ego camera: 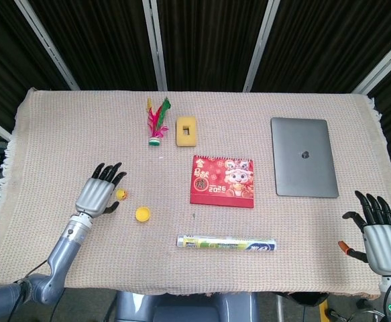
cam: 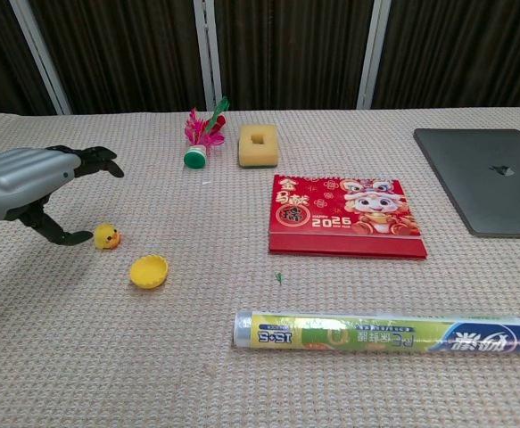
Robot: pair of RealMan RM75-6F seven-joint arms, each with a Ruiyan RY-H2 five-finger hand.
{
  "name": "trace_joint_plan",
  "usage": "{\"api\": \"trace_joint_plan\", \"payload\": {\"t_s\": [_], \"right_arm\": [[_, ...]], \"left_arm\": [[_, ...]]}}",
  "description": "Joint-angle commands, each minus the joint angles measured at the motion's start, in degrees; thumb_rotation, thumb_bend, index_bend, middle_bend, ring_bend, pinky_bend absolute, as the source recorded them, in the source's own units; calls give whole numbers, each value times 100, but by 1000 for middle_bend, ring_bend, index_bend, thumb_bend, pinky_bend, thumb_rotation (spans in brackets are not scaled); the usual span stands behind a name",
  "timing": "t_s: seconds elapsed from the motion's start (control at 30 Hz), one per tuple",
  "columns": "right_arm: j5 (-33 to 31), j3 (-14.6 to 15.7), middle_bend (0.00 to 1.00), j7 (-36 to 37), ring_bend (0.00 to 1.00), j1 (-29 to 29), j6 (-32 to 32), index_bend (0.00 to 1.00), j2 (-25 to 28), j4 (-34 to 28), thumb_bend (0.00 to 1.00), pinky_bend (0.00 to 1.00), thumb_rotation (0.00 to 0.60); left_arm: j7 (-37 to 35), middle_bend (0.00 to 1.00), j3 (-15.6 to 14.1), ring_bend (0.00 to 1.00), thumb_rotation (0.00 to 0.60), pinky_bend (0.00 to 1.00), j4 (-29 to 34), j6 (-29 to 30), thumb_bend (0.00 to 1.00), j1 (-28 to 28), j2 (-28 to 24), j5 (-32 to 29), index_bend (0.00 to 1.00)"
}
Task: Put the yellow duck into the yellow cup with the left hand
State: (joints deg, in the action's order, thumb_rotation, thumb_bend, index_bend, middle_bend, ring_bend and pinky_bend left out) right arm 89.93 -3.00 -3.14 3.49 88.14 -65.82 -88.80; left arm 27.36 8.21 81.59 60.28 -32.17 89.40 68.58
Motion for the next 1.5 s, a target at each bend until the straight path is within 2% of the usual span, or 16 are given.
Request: {"api": "trace_joint_plan", "payload": {"t_s": [0.03,0.73,0.87,1.1,1.5], "right_arm": [[8,-3,45,8,0,8,-2,394,9,-6,0,0,600],[-35,-15,44,126,0,7,-12,398,17,-29,0,0,600],[-44,-13,44,130,0,1,-10,399,8,-28,0,0,600],[-35,-11,44,144,0,13,-24,400,8,-30,0,0,600],[-42,-15,44,173,0,2,-4,402,11,-21,0,0,600]], "left_arm": [[28,0,38,70,600,38,-94,-25,299,-52,103,-112,153],[-38,9,-157,90,600,38,-1026,-191,316,-79,734,-349,269],[-50,10,-117,90,600,37,-1262,-336,318,-146,887,-458,282],[-63,11,-20,91,600,35,-1270,-398,320,-240,852,-495,293],[227,11,45,83,600,16,-761,-523,370,-371,561,-738,348]]}}
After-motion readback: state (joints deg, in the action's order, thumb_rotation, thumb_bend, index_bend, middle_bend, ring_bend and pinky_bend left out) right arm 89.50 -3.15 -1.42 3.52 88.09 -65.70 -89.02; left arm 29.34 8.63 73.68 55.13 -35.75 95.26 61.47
